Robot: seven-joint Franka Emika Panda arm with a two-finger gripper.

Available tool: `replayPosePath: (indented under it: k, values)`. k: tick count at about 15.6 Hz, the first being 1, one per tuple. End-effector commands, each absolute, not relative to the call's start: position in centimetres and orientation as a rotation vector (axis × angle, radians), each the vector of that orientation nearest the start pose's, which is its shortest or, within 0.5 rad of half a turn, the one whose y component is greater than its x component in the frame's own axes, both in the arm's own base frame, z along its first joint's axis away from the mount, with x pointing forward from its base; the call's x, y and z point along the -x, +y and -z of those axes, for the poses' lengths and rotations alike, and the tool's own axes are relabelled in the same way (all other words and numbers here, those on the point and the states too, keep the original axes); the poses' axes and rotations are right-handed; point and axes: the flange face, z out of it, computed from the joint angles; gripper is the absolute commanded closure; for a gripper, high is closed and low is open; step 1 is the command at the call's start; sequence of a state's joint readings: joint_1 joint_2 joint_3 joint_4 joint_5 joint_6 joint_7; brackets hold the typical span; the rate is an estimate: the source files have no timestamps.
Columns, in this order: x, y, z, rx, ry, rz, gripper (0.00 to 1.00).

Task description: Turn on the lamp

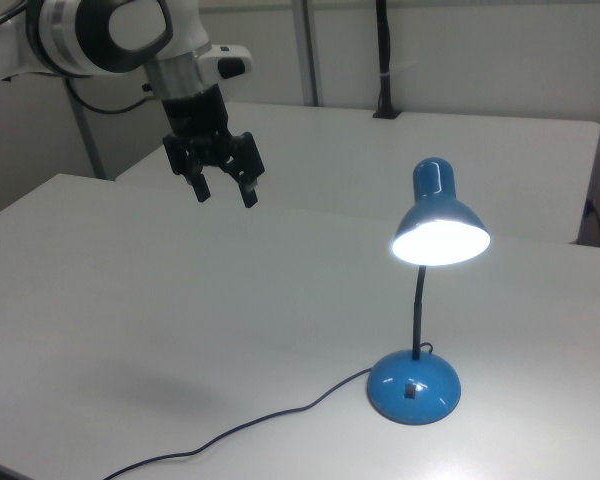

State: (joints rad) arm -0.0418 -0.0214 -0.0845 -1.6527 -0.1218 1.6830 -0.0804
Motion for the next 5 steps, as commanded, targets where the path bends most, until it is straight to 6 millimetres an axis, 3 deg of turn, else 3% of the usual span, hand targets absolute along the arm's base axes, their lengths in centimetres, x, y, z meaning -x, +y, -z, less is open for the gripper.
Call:
replayPosePath:
  k: [1, 5]
  values:
    - [-55.43, -8.45, -61.75, 3.253, 0.108, 0.133, 0.0]
    - [-55.41, -8.29, -61.57, 3.255, 0.098, 0.123, 0.0]
